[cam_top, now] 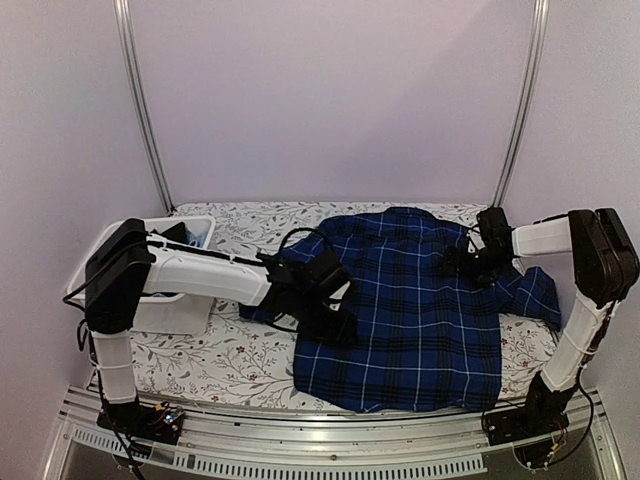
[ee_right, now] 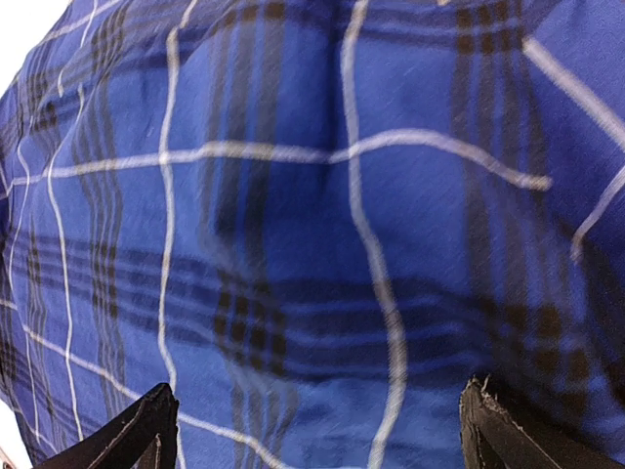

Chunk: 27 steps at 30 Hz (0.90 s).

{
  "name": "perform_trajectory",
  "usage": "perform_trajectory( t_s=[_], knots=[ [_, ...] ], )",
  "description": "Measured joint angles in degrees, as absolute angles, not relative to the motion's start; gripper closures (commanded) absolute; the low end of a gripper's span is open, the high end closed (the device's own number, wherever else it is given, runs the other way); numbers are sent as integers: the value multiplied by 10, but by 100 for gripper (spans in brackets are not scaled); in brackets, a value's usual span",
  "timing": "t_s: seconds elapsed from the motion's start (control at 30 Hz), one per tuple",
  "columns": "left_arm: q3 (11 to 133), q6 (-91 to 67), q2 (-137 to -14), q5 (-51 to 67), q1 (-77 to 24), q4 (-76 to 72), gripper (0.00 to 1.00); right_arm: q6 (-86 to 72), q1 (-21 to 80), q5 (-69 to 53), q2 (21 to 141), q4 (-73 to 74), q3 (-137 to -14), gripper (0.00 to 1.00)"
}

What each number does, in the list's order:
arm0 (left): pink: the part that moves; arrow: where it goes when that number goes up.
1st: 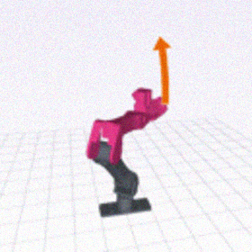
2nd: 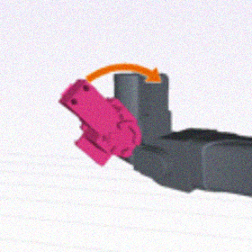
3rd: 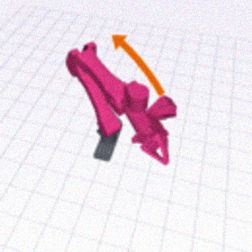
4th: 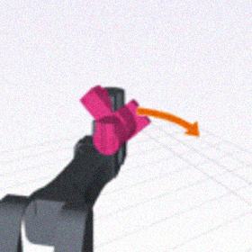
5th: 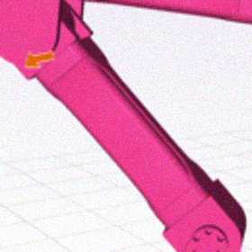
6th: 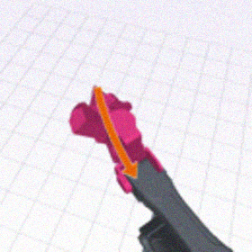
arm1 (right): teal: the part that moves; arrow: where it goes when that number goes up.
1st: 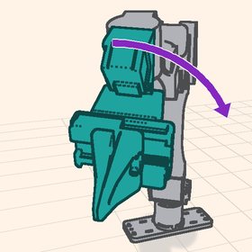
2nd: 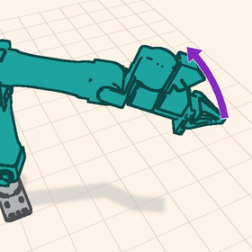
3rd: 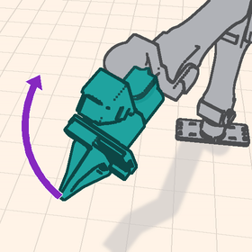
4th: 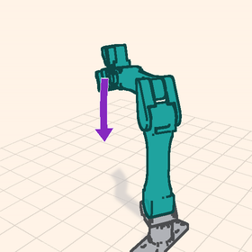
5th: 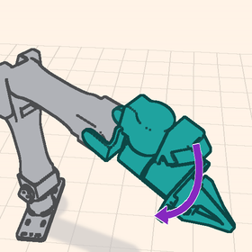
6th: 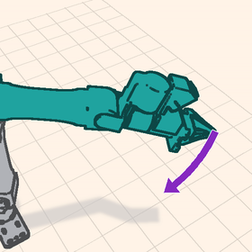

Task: Fold and stack the long sleeve shirts
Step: Move the flattened shirt to the center of the board, then pick up the sleeve from the center of the board.

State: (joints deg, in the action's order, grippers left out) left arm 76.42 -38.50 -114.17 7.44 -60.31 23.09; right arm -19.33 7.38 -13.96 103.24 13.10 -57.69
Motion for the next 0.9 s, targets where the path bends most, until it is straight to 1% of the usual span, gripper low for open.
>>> perform_trajectory(
  t_s=[0.23,0.33,0.47,0.63,0.77,0.9],
  knots=[
    [701,-397,-988,-25,-541,274,40,-194,145,-130,985,170,-573,1],
    [679,-398,-953,-69,-510,288,40,-196,175,-118,957,175,-571,1],
    [666,-391,-961,-106,-474,301,39,-199,207,-100,931,182,-569,1],
    [685,-367,-1019,-129,-432,305,39,-208,230,-91,915,190,-566,1],
    [696,-353,-1054,-131,-423,309,39,-217,245,-86,908,193,-563,1],
    [671,-354,-1052,-125,-423,299,39,-222,259,-78,900,199,-560,1]
  ],
)
